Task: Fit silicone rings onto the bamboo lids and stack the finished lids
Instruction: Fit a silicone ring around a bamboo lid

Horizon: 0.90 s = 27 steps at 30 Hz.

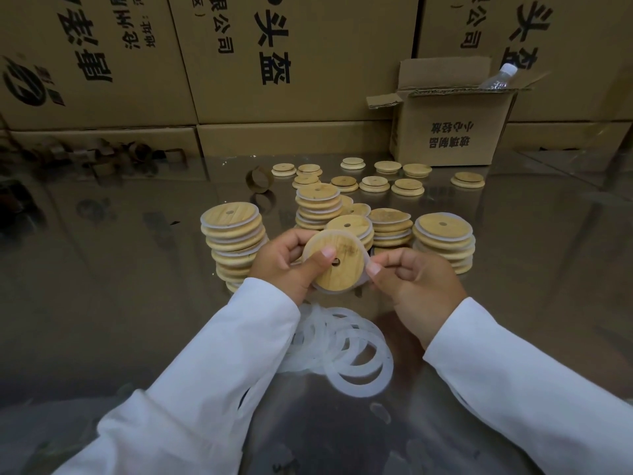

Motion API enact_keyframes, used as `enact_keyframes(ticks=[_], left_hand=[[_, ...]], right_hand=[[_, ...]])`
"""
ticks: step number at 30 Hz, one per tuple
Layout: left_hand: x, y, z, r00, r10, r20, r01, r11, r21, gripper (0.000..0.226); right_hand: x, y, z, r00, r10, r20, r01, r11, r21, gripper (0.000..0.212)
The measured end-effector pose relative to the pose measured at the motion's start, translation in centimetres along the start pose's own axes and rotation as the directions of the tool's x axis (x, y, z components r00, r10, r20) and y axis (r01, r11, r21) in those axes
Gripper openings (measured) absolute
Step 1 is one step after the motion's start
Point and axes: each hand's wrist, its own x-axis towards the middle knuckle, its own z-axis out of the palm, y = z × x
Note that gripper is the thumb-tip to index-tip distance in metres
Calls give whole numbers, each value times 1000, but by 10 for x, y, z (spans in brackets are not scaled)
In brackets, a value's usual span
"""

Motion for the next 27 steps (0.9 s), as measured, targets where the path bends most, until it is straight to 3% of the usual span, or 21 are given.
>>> enact_keyframes(ticks=[9,18,27], left_hand=[[-3,1,1,998,61,4,-61,993,103,15],[-4,4,3,1000,-6,-21,7,998,68,16],[-9,10,10,995,88,-38,-82,988,134,17]], right_hand=[[1,2,2,999,50,-17,-50,999,-18,23],[3,-1,0,997,69,34,-67,996,-54,23],[3,2,2,996,84,1,-84,996,-41,23]])
